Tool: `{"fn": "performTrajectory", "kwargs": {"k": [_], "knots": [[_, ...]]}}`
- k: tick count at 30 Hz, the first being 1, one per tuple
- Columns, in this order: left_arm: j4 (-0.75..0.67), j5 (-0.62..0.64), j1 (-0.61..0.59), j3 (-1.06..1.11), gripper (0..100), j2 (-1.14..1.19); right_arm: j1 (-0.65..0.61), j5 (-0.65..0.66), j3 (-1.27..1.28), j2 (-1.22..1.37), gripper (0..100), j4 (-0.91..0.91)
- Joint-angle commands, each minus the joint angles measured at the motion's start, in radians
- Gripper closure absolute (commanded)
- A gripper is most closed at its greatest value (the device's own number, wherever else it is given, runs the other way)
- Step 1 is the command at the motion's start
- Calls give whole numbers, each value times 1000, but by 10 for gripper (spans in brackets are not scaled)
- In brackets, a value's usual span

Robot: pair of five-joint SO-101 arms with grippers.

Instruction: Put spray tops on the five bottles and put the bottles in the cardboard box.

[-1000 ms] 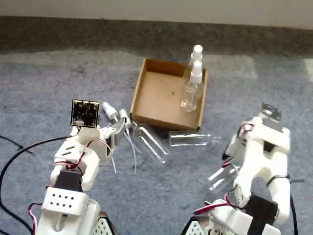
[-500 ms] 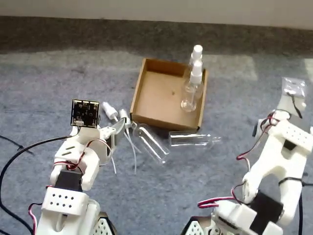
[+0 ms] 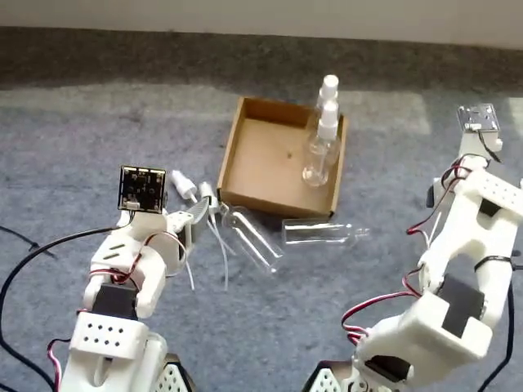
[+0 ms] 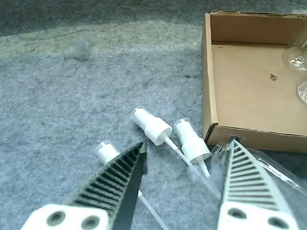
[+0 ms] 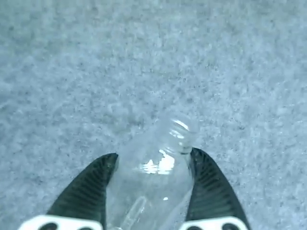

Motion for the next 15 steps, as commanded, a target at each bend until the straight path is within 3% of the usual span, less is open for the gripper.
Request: {"fn": "performTrajectory", "kwargs": {"k": [1,5,10,15], "knots": [[-14,0,16,-4,752,-13,-38,52,-50,-10,903,4],[-14,0,16,-4,752,-13,-41,106,-51,-12,738,56],[-14,0,16,-4,752,-15,-41,199,-56,-16,724,142],[-14,0,16,-4,752,-15,-41,40,-68,-19,724,182]]}}
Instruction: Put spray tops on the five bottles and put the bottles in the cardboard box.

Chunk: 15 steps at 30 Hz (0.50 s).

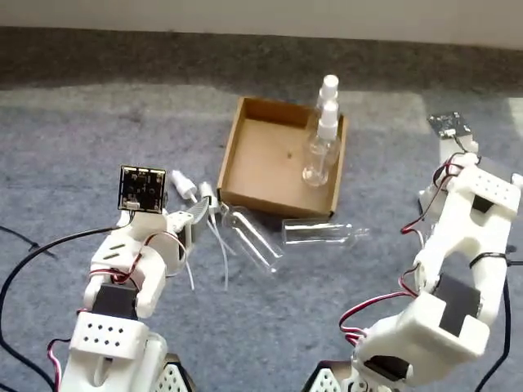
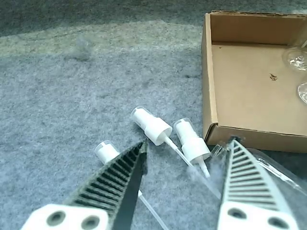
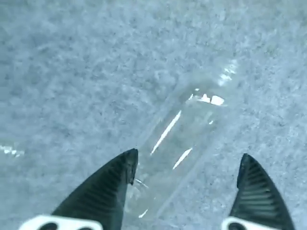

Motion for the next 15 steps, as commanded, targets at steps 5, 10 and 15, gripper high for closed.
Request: {"fn": "performTrajectory", "kwargs": {"k": [5,10,15], "knots": [[-14,0,16,-4,752,-15,-7,-390,-128,-15,724,19],[-14,0,16,-4,752,-15,-51,-549,-232,35,724,24],[-14,0,16,-4,752,-15,-81,-608,-418,203,724,105]]}}
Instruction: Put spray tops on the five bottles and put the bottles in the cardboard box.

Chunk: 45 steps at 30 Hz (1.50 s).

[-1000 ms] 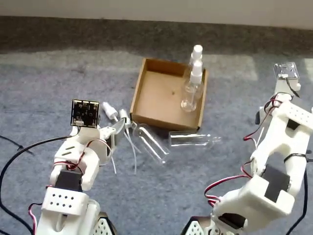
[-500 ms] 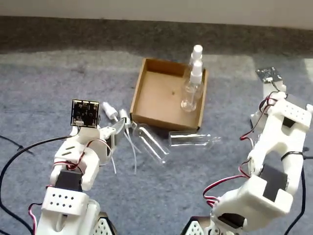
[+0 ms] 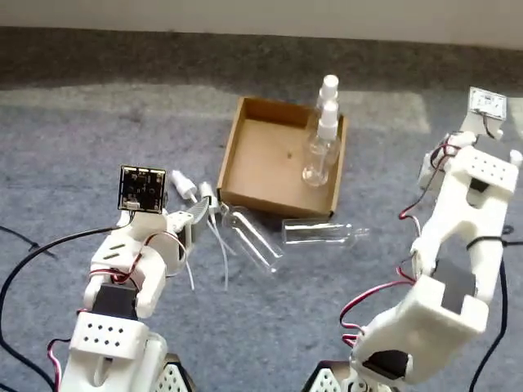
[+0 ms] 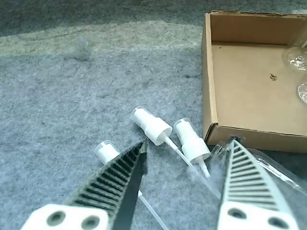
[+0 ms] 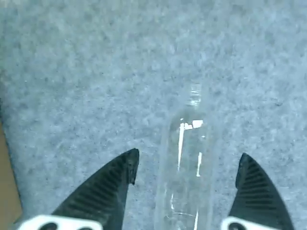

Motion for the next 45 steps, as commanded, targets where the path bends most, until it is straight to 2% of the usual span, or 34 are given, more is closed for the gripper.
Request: {"fn": "performTrajectory", "kwargs": {"k": [1,8,13,22,34,39,45], "knots": [[-14,0,16,-4,752,-15,-13,-55,-194,84,724,59],[-14,0,16,-4,752,-15,-10,-61,-504,271,724,196],[-14,0,16,-4,752,-15,-10,-60,-619,374,724,214],[-14,0,18,-4,752,-15,42,-11,-628,479,724,249],[-14,0,18,-4,752,-15,44,44,-622,490,725,251],[-14,0,18,-4,752,-15,45,46,-624,533,799,275],[-14,0,18,-4,752,-15,47,46,-633,585,805,278]]}}
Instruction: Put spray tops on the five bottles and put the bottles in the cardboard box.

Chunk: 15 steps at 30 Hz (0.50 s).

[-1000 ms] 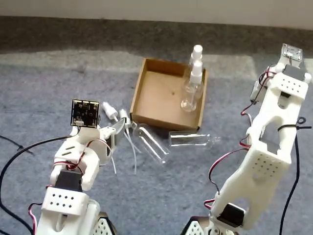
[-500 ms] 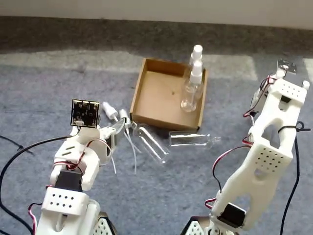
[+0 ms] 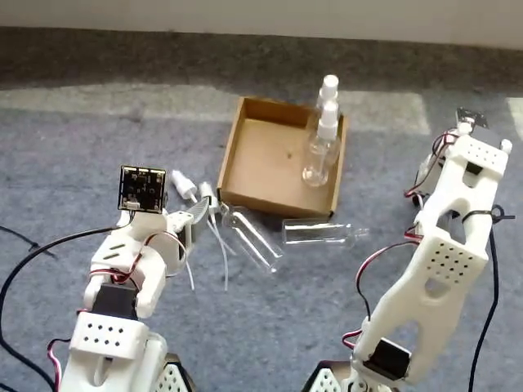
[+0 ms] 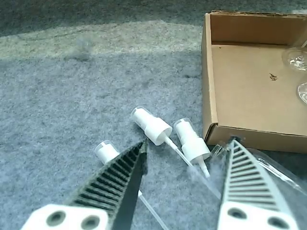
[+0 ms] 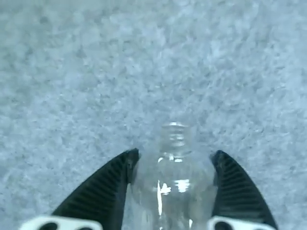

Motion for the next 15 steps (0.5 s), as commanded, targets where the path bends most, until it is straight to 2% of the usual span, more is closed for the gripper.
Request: {"fn": "performTrajectory", "kwargs": {"k": [1,7,10,15], "knots": [[-14,0,18,-4,752,-15,8,11,-36,-7,813,7],[-14,0,16,-4,752,-15,1,11,-38,-88,991,71],[-14,0,15,-5,752,-15,1,15,-38,-168,994,116],[-12,0,12,-13,752,-16,-1,110,-38,-329,995,162]]}}
